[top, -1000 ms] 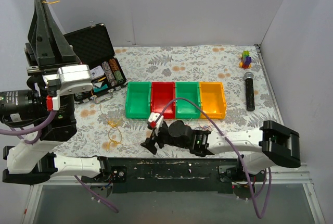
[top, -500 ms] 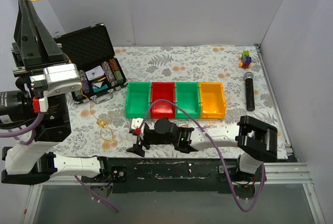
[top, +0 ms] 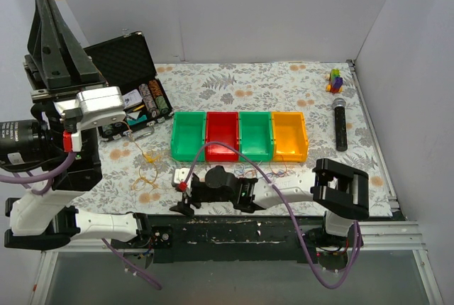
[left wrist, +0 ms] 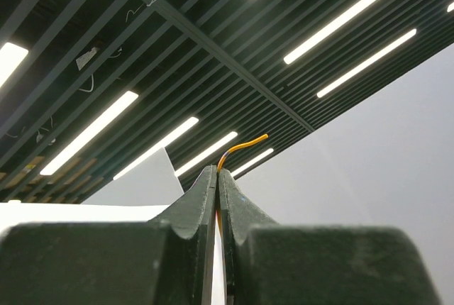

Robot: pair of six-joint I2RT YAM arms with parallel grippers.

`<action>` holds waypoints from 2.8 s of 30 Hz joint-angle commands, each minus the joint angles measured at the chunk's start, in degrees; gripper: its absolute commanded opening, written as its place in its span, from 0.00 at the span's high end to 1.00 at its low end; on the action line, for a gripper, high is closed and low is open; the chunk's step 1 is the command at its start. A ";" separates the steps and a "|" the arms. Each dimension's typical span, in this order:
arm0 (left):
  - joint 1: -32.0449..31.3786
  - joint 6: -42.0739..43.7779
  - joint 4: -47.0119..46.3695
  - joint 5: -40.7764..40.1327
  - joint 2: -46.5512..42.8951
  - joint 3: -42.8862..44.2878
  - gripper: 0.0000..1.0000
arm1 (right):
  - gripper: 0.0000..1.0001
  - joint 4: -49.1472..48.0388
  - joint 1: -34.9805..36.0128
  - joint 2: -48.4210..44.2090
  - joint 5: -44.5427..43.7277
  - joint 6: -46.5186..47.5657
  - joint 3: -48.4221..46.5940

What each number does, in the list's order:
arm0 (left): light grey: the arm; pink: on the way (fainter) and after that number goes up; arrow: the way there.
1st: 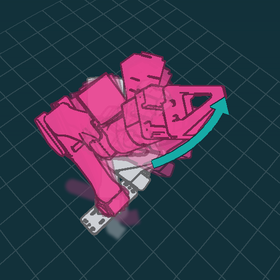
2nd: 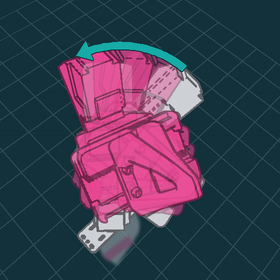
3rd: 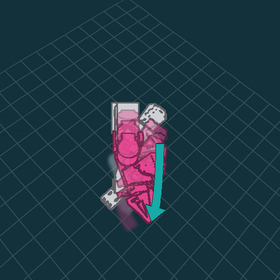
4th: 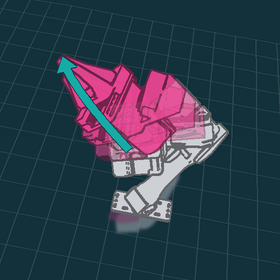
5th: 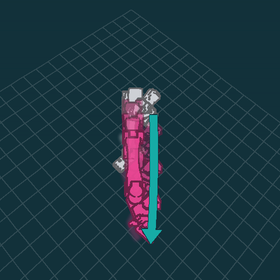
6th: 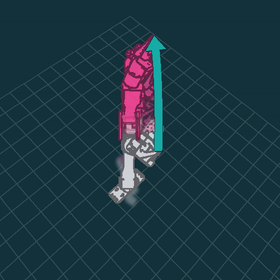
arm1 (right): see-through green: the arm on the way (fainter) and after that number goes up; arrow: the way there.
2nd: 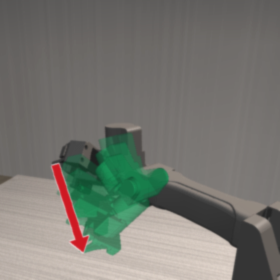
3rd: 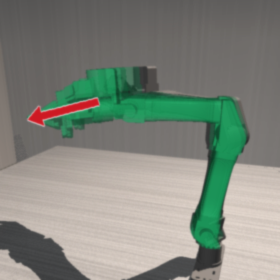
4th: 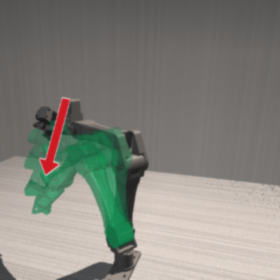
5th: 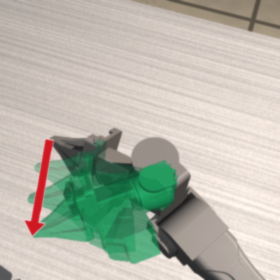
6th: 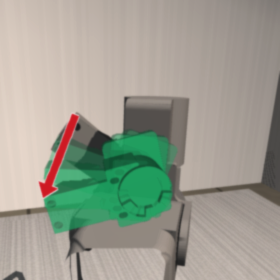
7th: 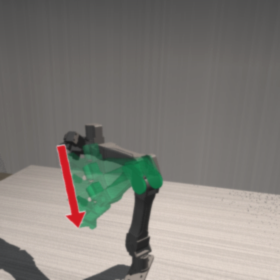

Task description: Untangle the cables

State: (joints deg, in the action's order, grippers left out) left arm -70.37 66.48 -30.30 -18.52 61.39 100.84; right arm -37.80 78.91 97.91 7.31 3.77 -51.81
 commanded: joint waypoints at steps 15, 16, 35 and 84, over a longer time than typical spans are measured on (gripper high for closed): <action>-0.30 5.59 1.21 0.95 2.86 6.48 1.00 | 0.41 -11.33 1.94 10.90 -16.54 4.76 -8.30; -0.30 5.77 1.39 0.86 2.86 6.48 1.00 | 0.50 -11.16 1.94 10.99 -16.80 4.41 -8.65; -0.30 -1.86 5.93 -27.85 -39.20 -41.48 1.00 | 0.99 7.99 2.12 -18.35 -32.97 -1.04 11.98; -0.38 -70.09 62.22 6.92 -48.28 -60.65 0.02 | 0.99 24.88 -1.83 -29.79 -21.64 5.73 -15.86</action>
State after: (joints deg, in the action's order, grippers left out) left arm -70.63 -7.70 33.76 -17.17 15.94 44.62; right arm -11.94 77.56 68.84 -15.92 9.32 -64.36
